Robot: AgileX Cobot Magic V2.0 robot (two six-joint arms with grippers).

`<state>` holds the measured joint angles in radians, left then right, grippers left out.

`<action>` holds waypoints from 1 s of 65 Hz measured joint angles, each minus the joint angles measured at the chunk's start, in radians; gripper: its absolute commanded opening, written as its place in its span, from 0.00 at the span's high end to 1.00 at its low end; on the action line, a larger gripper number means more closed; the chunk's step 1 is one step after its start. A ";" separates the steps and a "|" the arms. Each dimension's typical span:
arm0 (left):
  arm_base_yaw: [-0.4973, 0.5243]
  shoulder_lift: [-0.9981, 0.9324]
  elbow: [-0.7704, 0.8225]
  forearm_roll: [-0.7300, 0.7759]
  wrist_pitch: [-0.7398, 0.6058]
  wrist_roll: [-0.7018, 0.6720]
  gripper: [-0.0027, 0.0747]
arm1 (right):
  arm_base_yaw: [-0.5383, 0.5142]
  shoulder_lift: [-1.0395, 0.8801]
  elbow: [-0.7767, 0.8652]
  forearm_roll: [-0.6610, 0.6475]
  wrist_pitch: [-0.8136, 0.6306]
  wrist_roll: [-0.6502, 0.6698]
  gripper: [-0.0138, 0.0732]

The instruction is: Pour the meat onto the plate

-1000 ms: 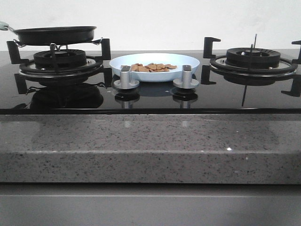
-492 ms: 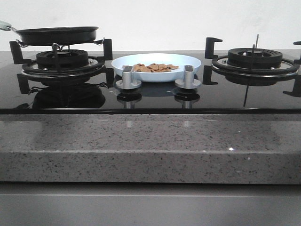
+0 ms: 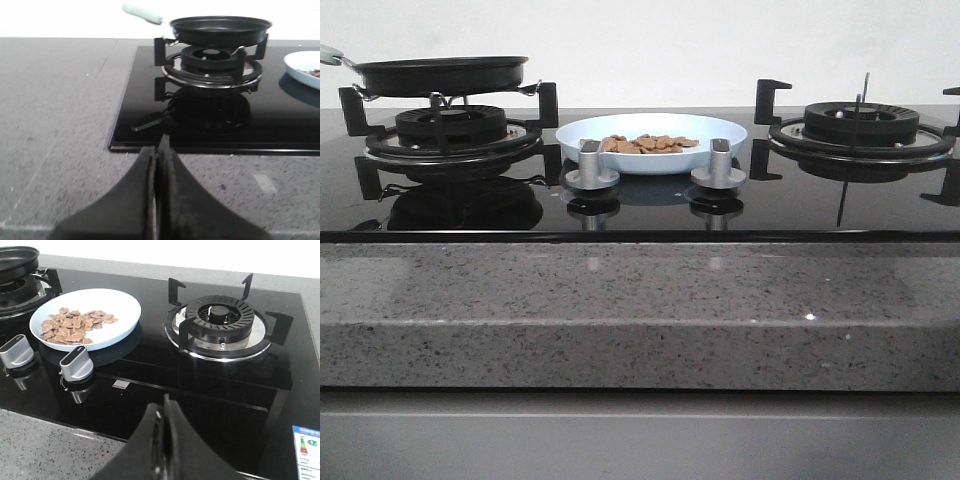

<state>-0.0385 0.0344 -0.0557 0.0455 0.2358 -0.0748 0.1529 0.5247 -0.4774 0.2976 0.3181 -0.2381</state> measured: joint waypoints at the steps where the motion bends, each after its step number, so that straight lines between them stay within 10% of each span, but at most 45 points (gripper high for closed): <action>1: 0.004 -0.009 0.008 -0.002 0.000 0.000 0.99 | 0.000 0.000 0.000 0.000 0.000 0.000 0.91; 65: 0.026 -0.038 0.059 -0.030 -0.015 0.000 0.99 | 0.000 0.000 0.000 0.000 -0.001 -0.001 0.91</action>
<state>-0.0121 -0.0031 0.0035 0.0158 0.2212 -0.0748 0.1529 0.5247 -0.4774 0.2976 0.3174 -0.2391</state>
